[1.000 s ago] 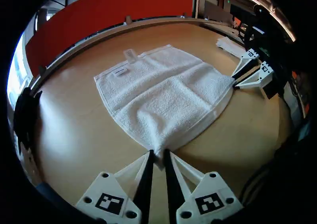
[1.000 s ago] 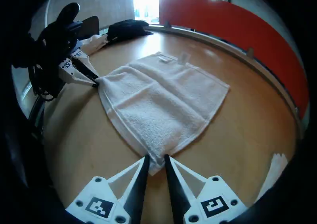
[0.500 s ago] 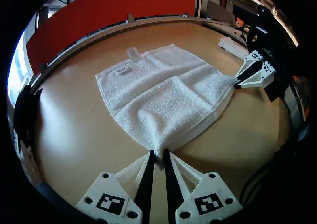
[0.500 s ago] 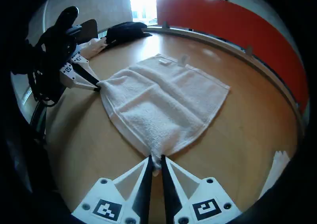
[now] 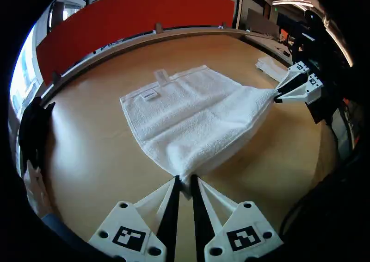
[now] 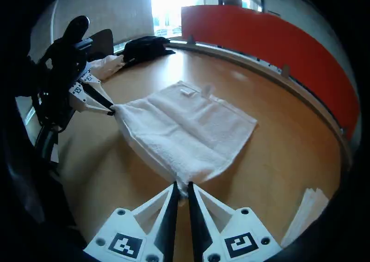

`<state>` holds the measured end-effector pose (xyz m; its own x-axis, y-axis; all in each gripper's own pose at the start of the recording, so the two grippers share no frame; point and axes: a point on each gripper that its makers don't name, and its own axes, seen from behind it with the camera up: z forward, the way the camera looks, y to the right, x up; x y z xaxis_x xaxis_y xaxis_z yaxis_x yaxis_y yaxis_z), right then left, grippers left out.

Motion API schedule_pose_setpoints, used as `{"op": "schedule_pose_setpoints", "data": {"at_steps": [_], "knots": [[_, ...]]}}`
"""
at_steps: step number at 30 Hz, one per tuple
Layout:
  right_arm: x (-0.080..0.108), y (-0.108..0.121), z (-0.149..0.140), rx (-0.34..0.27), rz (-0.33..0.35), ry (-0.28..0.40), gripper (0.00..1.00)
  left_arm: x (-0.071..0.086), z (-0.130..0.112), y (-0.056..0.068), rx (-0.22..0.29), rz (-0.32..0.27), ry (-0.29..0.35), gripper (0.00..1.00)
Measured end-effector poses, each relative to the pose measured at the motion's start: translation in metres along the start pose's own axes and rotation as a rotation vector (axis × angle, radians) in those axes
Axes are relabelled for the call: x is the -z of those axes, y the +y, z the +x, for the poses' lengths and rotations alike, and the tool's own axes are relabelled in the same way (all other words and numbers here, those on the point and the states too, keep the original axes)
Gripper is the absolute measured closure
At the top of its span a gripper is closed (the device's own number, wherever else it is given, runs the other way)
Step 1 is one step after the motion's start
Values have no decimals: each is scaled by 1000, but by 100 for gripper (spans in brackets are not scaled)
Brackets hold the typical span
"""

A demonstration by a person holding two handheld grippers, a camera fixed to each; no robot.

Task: Fold towel

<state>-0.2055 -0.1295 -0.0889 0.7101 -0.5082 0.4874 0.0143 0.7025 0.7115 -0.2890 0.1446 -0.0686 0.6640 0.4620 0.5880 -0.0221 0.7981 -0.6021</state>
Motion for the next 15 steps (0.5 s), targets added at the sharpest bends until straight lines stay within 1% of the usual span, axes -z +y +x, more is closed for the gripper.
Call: {"op": "schedule_pose_setpoints", "data": {"at_steps": [5, 15], "knots": [[14, -2, 10, 17, -6, 11, 85, 13, 10, 4, 7, 1, 9, 82], [36, -6, 30, 4, -15, 41, 85, 39, 23, 11, 40, -4, 24, 82]]}}
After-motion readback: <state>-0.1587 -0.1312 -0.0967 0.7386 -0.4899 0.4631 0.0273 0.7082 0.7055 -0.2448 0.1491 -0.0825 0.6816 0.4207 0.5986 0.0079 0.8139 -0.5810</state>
